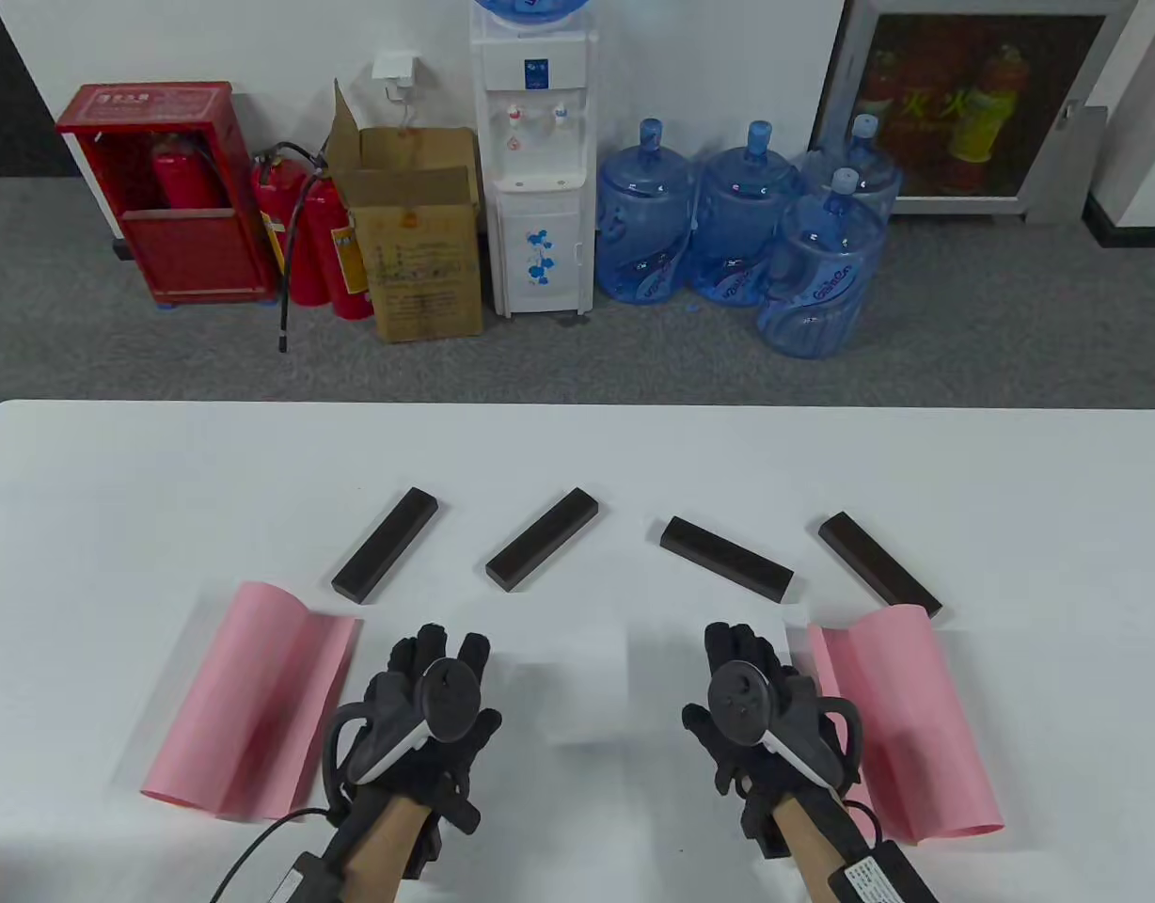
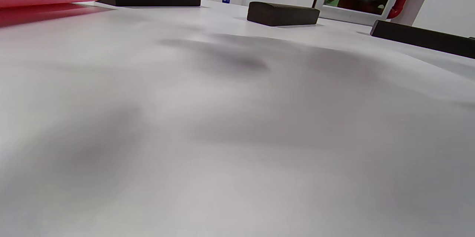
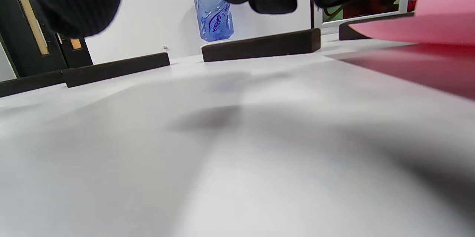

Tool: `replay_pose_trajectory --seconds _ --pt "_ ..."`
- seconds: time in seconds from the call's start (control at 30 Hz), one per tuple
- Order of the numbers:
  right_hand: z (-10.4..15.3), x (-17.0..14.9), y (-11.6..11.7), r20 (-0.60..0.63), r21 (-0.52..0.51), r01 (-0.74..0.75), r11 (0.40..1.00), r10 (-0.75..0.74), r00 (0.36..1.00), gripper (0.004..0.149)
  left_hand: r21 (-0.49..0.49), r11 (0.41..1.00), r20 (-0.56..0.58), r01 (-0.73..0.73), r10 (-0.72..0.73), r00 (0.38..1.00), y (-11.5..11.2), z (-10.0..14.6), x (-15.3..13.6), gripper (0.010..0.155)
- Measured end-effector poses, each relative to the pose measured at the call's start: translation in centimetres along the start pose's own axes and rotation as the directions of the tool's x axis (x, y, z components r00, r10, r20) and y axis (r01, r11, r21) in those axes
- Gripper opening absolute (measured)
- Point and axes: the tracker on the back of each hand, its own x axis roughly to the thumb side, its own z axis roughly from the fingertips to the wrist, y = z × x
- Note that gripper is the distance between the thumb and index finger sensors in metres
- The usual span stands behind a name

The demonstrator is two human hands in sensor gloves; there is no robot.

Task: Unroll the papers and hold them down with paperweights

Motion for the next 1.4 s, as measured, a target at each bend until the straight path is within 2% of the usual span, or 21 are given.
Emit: replay_pose_trajectory --seconds 0.5,0.63,0.83,1.0,1.1,1.2,1.4 --pt "0.0 0.1 0.1 0.006 0.029 -0.004 1.000 0.004 1.000 0.085 -0.031 0.999 0.001 -0.016 0.016 1.000 -0.1 0.0 -0.1 0.076" --pt "0.0 0.2 -0.5 0.011 0.028 0.035 0.999 -0.035 0.999 0.085 -0.037 0.999 0.003 -0.022 0.022 1.000 -0.1 0.0 -0.1 0.076" --pt "-0.2 0.7 -3.5 0.006 0.007 0.138 0.990 -0.138 0.990 0.083 -0.039 0.999 0.009 -0.024 0.025 1.000 -0.1 0.0 -0.1 0.076" --pt "-0.3 0.1 -7.8 -0.032 -0.027 0.233 0.972 -0.234 0.972 0.081 -0.047 0.999 0.014 -0.026 0.027 1.000 -0.2 -0.1 0.0 0.075" --pt "-0.3 -1.9 -10.8 -0.086 -0.079 0.224 0.971 -0.230 0.969 0.078 -0.051 0.998 0.015 -0.026 0.027 1.000 -0.2 -0.1 0.0 0.075" --pt "-0.4 -5.0 -12.8 -0.180 -0.107 0.185 0.977 -0.202 0.963 0.073 -0.052 0.998 0.015 -0.031 0.031 0.999 -0.2 -0.1 -0.1 0.075" --pt "0.2 -12.9 -13.5 -0.412 -0.065 0.178 0.982 -0.189 0.891 0.065 -0.060 0.998 0.017 -0.032 0.033 0.999 -0.2 -0.1 0.0 0.075"
